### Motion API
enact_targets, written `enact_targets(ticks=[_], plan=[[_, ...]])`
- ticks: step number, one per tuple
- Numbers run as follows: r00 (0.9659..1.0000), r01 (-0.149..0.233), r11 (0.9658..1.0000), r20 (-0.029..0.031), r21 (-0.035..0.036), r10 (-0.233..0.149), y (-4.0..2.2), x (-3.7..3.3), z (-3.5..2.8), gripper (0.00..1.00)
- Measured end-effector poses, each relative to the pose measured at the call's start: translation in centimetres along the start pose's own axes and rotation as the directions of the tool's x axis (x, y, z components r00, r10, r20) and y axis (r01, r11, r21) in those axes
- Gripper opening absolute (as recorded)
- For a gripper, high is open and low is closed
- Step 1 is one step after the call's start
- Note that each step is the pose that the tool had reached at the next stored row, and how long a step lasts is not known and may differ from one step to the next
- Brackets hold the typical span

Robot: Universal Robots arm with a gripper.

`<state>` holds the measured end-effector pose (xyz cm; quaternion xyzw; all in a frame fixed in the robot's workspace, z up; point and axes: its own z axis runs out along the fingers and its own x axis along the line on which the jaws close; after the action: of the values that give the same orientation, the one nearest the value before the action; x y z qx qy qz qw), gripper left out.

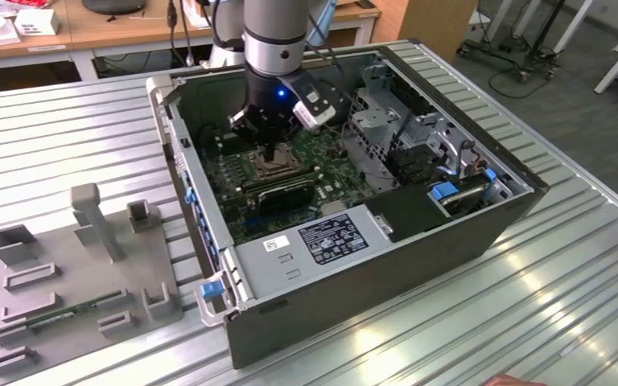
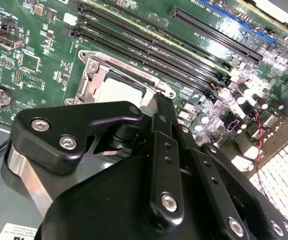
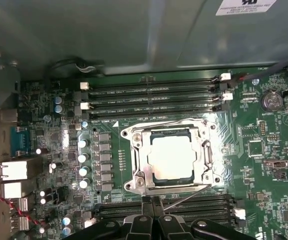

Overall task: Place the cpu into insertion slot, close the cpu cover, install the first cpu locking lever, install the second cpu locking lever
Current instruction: 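Install the second cpu locking lever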

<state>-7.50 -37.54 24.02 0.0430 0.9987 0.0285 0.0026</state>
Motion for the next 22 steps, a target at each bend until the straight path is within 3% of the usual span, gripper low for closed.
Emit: enact_targets(ticks=[8, 16, 22], plan=[[1.0000, 0.000, 1.0000, 0.0000, 0.0000, 0.000, -0.10, 0.04, 1.25, 0.11], [1.0000, 0.000, 1.0000, 0.0000, 0.0000, 0.000, -0.20, 0.82, 1.76, 0.11], [1.0000, 0.000, 1.0000, -0.0001, 0.0002, 0.000, -0.30, 1.01, 2.19, 0.11]])
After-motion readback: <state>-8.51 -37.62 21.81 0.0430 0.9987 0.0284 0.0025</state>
